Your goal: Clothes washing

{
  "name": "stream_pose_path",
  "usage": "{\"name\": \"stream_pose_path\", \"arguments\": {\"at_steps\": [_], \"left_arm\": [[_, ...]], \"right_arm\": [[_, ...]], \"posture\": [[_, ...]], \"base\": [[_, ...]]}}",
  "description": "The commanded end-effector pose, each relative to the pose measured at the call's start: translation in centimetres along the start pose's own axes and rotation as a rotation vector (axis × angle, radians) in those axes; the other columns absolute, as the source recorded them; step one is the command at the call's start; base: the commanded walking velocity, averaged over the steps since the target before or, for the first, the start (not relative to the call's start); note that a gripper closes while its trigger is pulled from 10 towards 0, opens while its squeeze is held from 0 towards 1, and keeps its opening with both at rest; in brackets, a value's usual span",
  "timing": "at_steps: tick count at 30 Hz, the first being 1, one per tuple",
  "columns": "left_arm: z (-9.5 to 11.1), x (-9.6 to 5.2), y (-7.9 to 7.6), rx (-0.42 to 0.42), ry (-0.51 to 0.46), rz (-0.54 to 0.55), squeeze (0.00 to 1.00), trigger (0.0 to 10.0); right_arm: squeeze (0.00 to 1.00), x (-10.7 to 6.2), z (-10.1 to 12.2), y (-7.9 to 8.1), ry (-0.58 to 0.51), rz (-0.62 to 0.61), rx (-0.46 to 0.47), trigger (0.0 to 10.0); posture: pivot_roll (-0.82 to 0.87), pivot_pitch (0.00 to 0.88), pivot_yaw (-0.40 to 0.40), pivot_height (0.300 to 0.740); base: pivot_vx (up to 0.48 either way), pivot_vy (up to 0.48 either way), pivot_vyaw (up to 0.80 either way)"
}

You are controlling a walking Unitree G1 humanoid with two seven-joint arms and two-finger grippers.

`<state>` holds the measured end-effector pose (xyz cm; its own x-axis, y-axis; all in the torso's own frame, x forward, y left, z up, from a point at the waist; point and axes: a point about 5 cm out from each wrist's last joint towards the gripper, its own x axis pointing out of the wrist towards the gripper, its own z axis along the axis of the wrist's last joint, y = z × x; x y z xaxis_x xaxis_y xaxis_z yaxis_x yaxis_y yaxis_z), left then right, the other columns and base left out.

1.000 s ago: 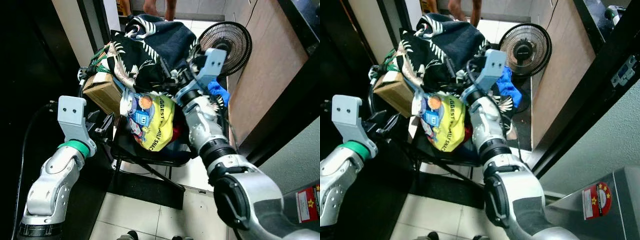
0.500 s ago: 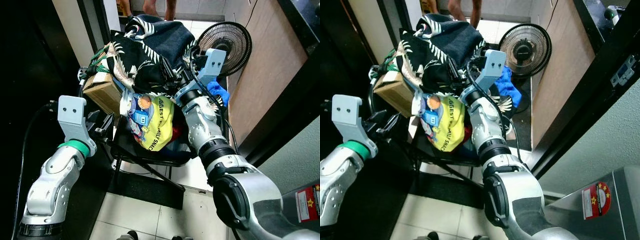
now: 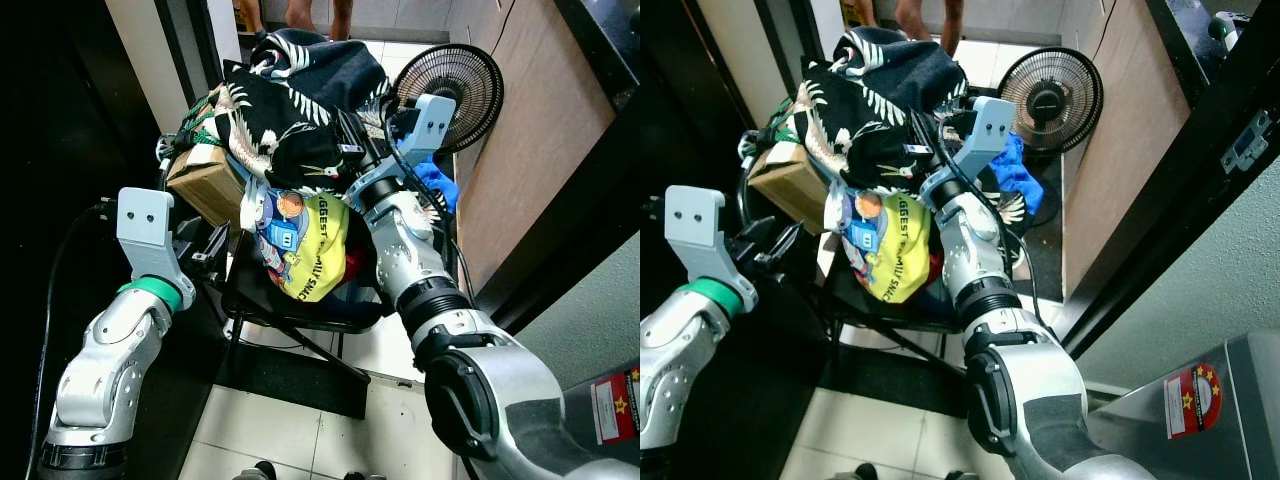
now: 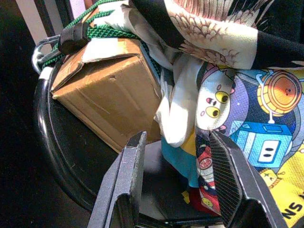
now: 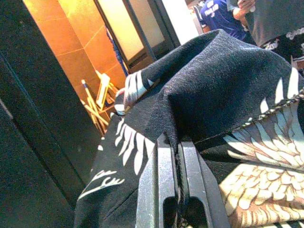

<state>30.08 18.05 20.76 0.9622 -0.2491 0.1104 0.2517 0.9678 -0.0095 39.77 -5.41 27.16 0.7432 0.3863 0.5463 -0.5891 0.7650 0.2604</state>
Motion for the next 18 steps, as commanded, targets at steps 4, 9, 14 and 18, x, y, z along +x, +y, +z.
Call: {"name": "stream_pose_path", "arguments": {"at_steps": [4, 9, 14, 18], "left_arm": [[-0.2, -0.2, 0.4, 0.001, 0.002, 0.019, 0.0, 10.0], [-0.2, -0.3, 0.5, -0.002, -0.006, 0.029, 0.0, 10.0], [0.1, -0.1, 0.7, -0.006, -0.027, 0.044, 0.0, 10.0], [0.2, -0.1, 1.1, -0.007, -0.044, 0.06, 0.0, 10.0]], "right_arm": [[0.0, 0.5, 0.6, 0.9, -0.041, 0.05, 0.023, 0.0], [0.0, 1.3, 2.1, 1.2, -0.101, 0.072, 0.032, 0.0], [0.0, 2.5, 5.5, 1.3, -0.215, 0.091, 0.029, 0.0], [0.0, 3.0, 9.2, 0.5, -0.324, 0.082, 0.012, 0.0]], "posture": [[0.09, 0.123, 0.087, 0.74], [0.09, 0.098, 0.068, 0.74], [0.09, 0.072, 0.049, 0.74], [0.09, 0.057, 0.039, 0.74]], "base": [[0.0, 0.0, 0.0], [0.0, 0.0, 0.0], [0.0, 0.0, 0.0], [0.0, 0.0, 0.0]]}}
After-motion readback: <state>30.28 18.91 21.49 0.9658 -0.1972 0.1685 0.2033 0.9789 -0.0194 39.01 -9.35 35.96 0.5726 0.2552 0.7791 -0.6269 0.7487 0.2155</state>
